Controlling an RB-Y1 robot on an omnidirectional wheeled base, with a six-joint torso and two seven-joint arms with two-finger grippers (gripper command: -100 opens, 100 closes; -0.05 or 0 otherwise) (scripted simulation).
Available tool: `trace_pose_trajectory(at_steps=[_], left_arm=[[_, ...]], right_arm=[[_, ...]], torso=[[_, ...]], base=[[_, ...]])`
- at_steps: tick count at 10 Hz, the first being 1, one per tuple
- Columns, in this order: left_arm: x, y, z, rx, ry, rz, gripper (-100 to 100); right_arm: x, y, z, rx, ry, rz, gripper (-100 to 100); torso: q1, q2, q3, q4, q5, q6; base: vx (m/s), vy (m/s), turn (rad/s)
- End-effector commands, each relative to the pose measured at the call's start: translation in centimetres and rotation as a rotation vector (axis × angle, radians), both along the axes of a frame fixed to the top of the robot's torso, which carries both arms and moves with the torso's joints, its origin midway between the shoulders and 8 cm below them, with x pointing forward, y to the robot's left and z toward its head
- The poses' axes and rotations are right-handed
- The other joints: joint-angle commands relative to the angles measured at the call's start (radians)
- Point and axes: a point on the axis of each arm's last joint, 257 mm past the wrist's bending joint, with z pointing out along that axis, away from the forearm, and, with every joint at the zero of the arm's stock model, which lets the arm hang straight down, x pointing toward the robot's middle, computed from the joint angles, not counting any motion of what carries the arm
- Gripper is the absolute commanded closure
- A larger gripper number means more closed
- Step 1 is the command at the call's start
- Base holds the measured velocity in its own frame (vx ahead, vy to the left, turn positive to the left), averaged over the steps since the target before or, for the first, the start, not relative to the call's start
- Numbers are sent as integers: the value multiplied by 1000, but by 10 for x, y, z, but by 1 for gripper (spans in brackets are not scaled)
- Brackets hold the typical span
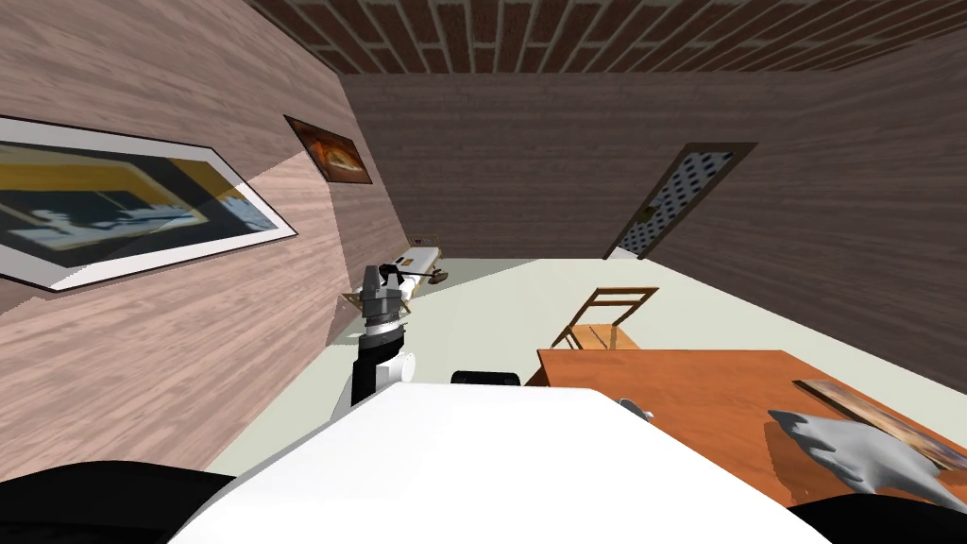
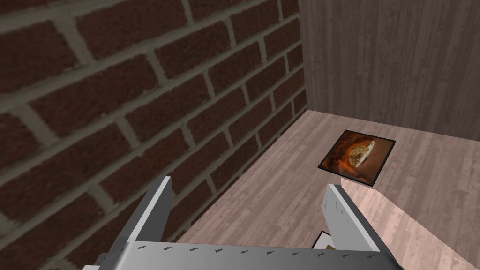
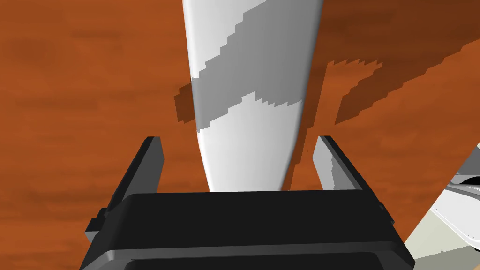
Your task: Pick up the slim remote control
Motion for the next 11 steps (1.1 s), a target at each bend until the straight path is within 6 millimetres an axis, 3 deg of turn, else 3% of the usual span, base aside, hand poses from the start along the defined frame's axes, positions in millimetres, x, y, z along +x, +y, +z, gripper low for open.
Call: trace_pose_trajectory(at_steps=[1,2,3,7,8,9,11], left_arm=[[0,0,0,0,0,0,0],[0,0,0,0,0,0,0],[0,0,0,0,0,0,0],[0,0,0,0,0,0,0],[0,0,0,0,0,0,0],[0,0,0,0,0,0,0],[0,0,0,0,0,0,0]], right_arm=[[-1,2,-4,-2,0,-2,-100],[0,2,-3,-3,0,-4,-100],[0,2,-3,-3,0,-3,100],[0,3,-4,0,0,-3,100],[0,3,-4,0,0,-3,0],[-7,-8,10,-2,5,5,100],[-7,-8,10,-2,5,5,100]], torso=[[0,0,0,0,0,0],[0,0,0,0,0,0],[2,-1,-1,0,0,0],[1,-2,-1,0,0,0],[1,-3,-1,0,1,0],[1,-3,-1,0,1,0],[4,-6,-3,-1,2,0]], base=[[-53,-36,6],[-20,-14,0],[0,0,0],[0,0,0],[0,0,0],[43,36,-68],[44,31,-19]])
